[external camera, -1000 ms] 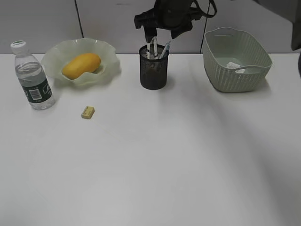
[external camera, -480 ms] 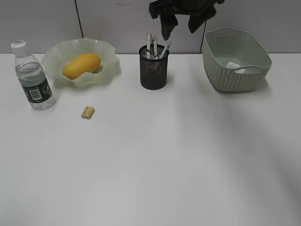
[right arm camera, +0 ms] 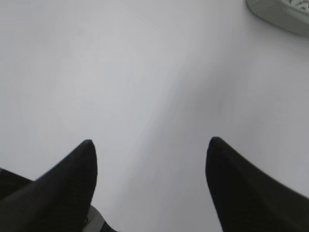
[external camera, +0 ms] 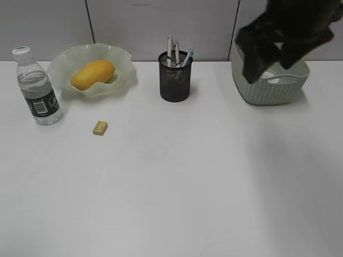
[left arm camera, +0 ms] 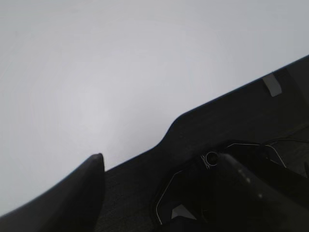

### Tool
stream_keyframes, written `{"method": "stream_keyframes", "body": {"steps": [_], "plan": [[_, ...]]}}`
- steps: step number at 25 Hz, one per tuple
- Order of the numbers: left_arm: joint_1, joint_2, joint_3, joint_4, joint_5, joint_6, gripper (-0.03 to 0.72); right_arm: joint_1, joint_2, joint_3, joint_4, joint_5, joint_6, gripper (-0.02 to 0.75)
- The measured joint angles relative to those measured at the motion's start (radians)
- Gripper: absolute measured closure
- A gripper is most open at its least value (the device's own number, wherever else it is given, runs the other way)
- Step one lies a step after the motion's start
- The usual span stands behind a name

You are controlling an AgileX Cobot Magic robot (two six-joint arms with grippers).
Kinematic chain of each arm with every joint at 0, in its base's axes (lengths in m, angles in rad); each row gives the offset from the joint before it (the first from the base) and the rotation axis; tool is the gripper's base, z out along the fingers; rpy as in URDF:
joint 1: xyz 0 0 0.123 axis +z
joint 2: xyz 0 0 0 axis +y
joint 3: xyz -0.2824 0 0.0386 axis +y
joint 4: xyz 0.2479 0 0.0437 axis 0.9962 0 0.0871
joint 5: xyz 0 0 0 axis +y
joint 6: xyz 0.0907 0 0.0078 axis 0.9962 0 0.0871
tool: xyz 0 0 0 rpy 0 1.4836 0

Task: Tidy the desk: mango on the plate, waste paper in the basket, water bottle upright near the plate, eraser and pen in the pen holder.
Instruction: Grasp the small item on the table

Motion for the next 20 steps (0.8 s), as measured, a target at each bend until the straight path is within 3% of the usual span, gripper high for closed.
{"method": "stream_keyframes", "body": {"steps": [10, 20], "plan": [[0.000, 0.000, 0.000, 0.000, -0.026, 0.000, 0.157, 0.000, -0.503, 0.519, -0.002, -0.123, -0.003, 0.186], [0.000, 0.000, 0.000, -0.006, -0.243, 0.000, 0.165, 0.000, -0.929, 0.845, -0.003, -0.145, -0.005, 0.186]]}}
